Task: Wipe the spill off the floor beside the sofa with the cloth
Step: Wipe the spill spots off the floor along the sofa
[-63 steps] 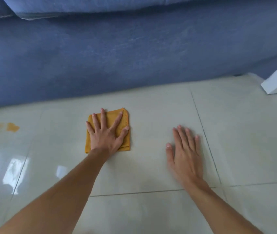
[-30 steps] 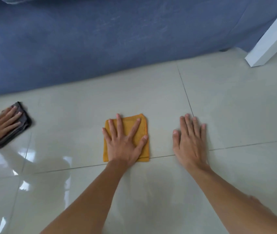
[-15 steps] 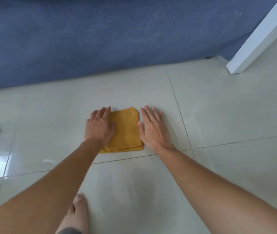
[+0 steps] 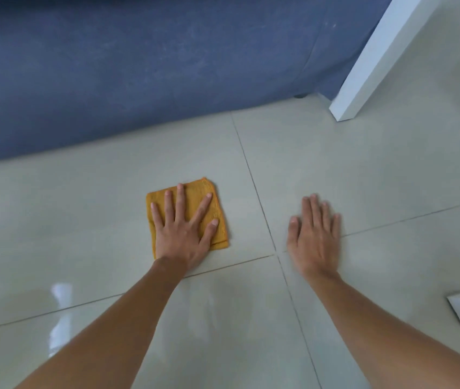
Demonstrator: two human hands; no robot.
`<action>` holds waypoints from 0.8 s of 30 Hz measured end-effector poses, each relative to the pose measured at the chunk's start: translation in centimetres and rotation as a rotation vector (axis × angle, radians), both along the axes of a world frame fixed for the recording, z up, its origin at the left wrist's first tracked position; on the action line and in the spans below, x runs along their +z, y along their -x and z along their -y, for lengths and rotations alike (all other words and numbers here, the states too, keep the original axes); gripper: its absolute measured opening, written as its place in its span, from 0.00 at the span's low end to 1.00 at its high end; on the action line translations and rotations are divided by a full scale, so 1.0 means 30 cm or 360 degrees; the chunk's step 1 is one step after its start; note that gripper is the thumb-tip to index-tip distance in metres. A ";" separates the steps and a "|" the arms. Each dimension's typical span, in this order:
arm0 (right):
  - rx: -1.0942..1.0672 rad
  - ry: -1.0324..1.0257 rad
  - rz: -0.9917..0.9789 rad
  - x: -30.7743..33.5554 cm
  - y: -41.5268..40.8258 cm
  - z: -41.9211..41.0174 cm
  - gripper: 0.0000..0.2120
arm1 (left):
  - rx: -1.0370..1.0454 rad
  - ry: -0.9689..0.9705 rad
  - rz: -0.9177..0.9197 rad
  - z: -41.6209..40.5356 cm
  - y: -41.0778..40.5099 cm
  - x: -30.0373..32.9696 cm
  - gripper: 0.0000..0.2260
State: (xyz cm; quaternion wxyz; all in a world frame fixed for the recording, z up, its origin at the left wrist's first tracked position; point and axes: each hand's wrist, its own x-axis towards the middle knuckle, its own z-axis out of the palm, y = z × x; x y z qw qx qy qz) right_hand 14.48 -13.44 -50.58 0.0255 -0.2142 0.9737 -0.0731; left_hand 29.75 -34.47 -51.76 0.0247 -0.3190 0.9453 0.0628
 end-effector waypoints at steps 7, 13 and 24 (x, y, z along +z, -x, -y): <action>-0.0104 0.0428 -0.0089 -0.002 0.077 -0.078 0.26 | -0.0218 -0.0007 -0.0048 -0.215 0.279 -0.010 0.29; -0.0169 0.0592 -0.0112 0.037 0.220 -0.195 0.21 | -0.0423 -0.0055 -0.0056 -0.444 0.462 -0.010 0.30; -0.0243 0.0522 0.0109 0.076 0.303 -0.254 0.20 | -0.0620 -0.0413 0.0025 -0.548 0.511 0.026 0.30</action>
